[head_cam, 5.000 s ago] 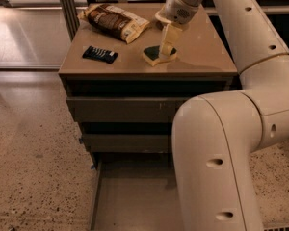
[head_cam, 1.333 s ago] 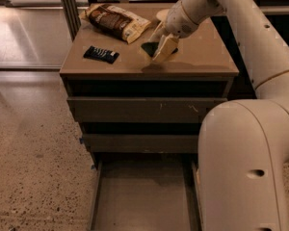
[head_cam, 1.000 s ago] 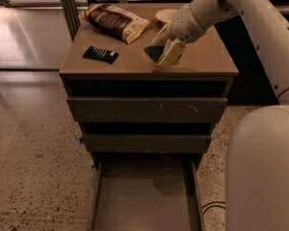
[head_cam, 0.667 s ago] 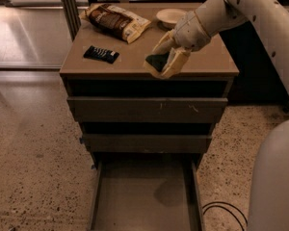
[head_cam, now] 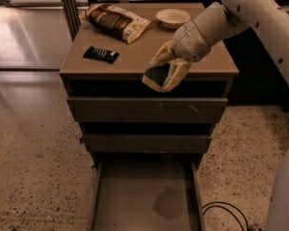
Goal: Place sponge into bottom drawer
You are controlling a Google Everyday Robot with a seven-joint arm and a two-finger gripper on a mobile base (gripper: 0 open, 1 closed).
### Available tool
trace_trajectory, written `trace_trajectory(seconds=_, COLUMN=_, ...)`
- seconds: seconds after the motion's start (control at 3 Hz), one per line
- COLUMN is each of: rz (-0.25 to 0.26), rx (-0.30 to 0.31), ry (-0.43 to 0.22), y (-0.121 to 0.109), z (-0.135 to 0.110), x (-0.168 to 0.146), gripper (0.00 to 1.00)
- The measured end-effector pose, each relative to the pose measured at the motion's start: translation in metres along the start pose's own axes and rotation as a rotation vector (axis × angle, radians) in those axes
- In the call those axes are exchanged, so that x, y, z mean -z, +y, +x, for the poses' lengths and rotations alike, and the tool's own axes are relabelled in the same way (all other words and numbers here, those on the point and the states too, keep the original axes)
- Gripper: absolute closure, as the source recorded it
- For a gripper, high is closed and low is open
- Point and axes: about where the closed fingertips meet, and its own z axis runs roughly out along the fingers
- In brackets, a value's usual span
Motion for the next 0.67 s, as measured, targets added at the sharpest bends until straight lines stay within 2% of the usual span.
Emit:
trace_trajectory(seconds=0.33, rz=0.002, rx=0.011, ry=0.025, y=0.007, z=-0.012, x=-0.001, gripper=1.0)
trace_trajectory(seconds=0.67, rz=-0.027, rx=0.013, ry=0.064, y=0.04, z=-0.042, x=0.004, gripper=1.0)
